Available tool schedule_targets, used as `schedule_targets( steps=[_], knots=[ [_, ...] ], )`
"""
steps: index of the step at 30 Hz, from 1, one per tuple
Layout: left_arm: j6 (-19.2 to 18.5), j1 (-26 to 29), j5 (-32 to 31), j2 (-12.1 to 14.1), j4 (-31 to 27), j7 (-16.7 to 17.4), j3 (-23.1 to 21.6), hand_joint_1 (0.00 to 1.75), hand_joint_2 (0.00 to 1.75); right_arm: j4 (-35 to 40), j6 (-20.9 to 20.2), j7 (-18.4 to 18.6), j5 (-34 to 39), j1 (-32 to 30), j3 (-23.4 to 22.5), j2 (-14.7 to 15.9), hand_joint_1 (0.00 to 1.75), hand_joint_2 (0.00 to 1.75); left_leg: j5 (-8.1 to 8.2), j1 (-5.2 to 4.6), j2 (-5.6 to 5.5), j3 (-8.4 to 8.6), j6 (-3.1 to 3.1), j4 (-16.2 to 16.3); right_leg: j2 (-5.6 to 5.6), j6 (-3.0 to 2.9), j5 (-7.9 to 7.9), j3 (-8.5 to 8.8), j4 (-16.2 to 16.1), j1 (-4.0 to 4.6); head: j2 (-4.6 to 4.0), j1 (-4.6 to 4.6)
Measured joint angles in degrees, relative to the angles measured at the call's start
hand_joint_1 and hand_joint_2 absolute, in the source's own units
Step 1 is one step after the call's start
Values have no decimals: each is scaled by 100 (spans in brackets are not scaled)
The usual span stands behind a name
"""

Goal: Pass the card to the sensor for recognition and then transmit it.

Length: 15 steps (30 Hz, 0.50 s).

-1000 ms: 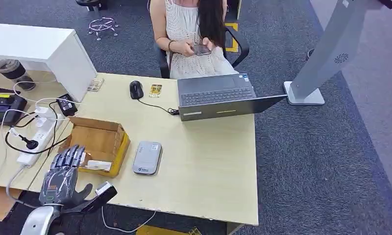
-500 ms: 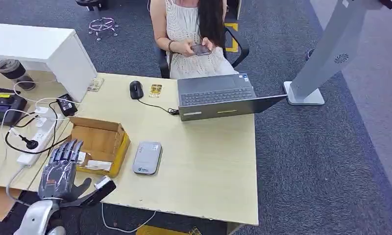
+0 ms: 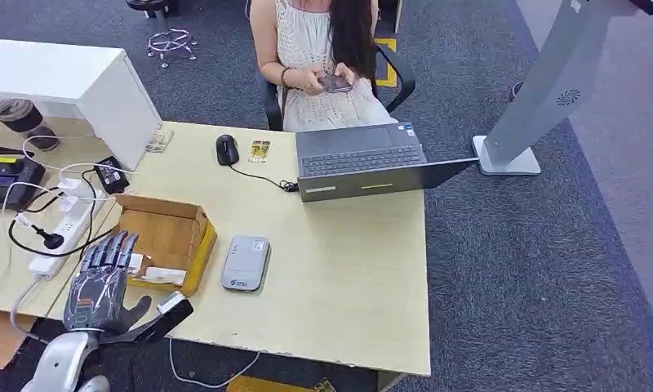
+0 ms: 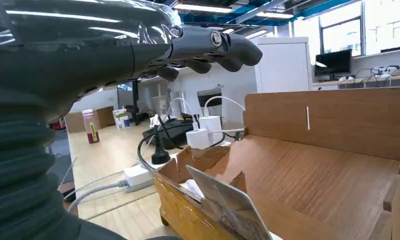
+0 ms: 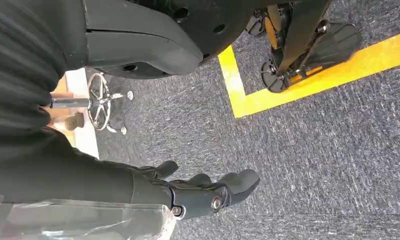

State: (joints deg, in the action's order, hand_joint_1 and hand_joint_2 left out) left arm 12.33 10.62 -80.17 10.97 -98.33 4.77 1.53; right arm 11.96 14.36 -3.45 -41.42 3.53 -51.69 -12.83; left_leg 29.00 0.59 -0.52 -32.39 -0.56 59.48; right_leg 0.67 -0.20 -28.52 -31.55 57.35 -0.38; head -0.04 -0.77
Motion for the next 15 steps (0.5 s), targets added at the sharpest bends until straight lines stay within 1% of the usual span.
schedule_targets(
  steps=[7, 15],
  knots=[
    [0, 0, 0, 2, 0, 2, 0, 0, 175, 0, 0, 0, 0, 0, 0, 0, 0, 175, 0, 0, 0, 0, 0, 0, 0, 0, 0, 0, 0, 0, 0, 0],
    [-101, -38, -66, 0, 46, 37, 0, 0, 175, 0, -7, 0, -81, 1, 0, 0, 0, 175, 0, 0, 0, 0, 0, 0, 0, 0, 0, -1, 0, 0, 0, 2]
  ],
)
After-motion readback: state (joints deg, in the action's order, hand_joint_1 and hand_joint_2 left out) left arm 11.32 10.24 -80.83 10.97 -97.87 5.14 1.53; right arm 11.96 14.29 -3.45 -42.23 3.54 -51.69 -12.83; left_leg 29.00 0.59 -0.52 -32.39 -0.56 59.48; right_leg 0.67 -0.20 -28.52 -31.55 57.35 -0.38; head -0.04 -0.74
